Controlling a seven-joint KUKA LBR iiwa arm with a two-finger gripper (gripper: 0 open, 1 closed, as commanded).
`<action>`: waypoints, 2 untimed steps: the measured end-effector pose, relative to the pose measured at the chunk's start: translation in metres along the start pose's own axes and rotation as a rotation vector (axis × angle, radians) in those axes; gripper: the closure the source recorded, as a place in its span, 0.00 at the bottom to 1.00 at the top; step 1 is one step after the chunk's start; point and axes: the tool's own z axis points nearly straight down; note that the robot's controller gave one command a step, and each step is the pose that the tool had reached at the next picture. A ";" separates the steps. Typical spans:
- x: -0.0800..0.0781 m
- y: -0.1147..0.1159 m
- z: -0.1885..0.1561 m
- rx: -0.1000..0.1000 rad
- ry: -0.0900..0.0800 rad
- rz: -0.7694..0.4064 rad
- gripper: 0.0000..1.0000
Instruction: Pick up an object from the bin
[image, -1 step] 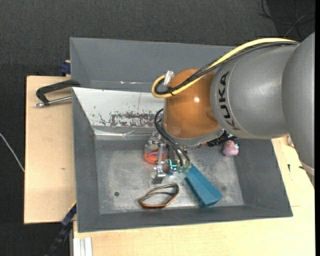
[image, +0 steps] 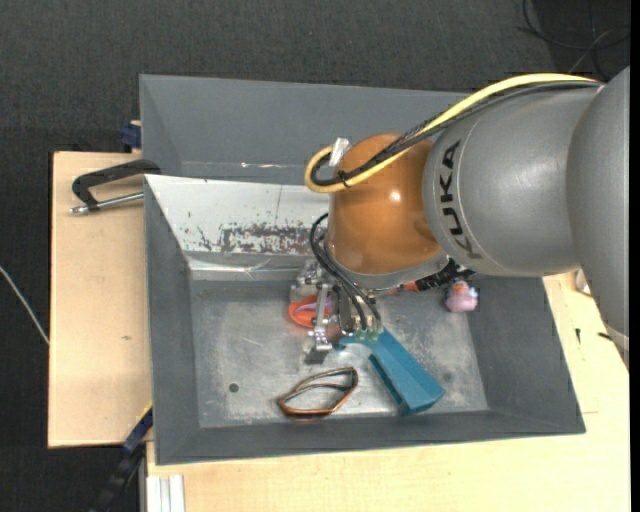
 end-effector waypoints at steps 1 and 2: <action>0.022 -0.015 0.007 0.000 -0.002 -0.183 0.00; -0.046 -0.063 0.030 0.000 -0.005 -0.080 0.00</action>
Offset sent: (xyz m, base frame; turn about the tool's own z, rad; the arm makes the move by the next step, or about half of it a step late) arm 0.0580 -0.0723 -0.0373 -0.0634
